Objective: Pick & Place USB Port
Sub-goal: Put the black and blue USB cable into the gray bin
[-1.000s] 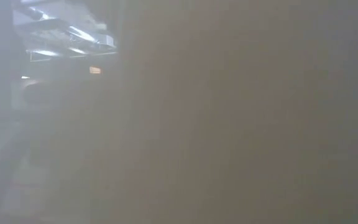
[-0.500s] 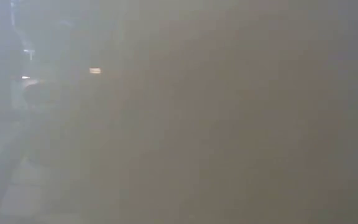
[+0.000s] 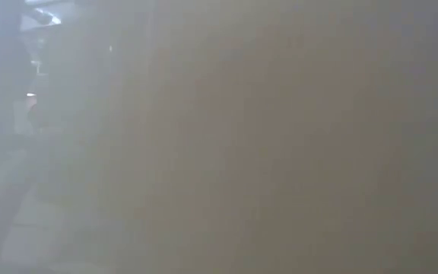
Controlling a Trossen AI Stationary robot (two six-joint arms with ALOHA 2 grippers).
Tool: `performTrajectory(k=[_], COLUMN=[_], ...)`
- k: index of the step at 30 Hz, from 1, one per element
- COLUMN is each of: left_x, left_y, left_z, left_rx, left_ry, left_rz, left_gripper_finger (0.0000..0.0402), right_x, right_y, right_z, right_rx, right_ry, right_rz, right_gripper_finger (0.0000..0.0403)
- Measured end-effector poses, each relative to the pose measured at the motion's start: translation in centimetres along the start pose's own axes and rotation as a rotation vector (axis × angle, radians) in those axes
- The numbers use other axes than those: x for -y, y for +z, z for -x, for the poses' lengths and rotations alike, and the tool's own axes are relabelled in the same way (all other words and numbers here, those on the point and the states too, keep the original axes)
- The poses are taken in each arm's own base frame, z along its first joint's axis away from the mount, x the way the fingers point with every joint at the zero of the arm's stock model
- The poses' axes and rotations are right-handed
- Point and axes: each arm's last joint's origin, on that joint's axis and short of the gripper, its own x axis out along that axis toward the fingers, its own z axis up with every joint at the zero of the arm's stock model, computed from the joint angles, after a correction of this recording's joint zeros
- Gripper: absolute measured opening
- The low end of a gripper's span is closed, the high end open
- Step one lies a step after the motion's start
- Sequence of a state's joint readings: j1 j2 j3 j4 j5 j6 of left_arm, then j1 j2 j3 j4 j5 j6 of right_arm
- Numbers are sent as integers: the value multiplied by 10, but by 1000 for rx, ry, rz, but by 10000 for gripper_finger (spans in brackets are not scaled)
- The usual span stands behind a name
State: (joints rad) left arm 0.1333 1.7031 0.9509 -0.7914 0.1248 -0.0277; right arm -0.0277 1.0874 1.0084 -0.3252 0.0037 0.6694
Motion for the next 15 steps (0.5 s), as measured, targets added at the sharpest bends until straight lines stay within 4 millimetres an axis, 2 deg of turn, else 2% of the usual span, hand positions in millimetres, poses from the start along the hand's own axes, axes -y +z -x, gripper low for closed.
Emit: performTrajectory(k=[2, 5, 7, 11, 15], left_x=[1, 1, 1, 2, 14], left_y=[1, 0, -2, -15, -30], left_z=[-8, -14, -12, 12, 67], left_rx=[-37, -82, -86, -82, 97], left_ry=[1, 8, 17, 56, 22], left_rz=[28, 89, 133, 222, 318], left_gripper_finger=[100, 36, 17, 7, 5], right_x=[0, -2, -4, -7, -10], right_y=[0, -1, -2, -5, -7], right_z=[0, 0, 0, 0, 0], right_rx=[-1, -4, -8, -18, -23], right_ry=[4, 13, 21, 34, 41], right_rz=[0, 4, 1, 10, 21], right_gripper_finger=[141, 141, 141, 141, 141])
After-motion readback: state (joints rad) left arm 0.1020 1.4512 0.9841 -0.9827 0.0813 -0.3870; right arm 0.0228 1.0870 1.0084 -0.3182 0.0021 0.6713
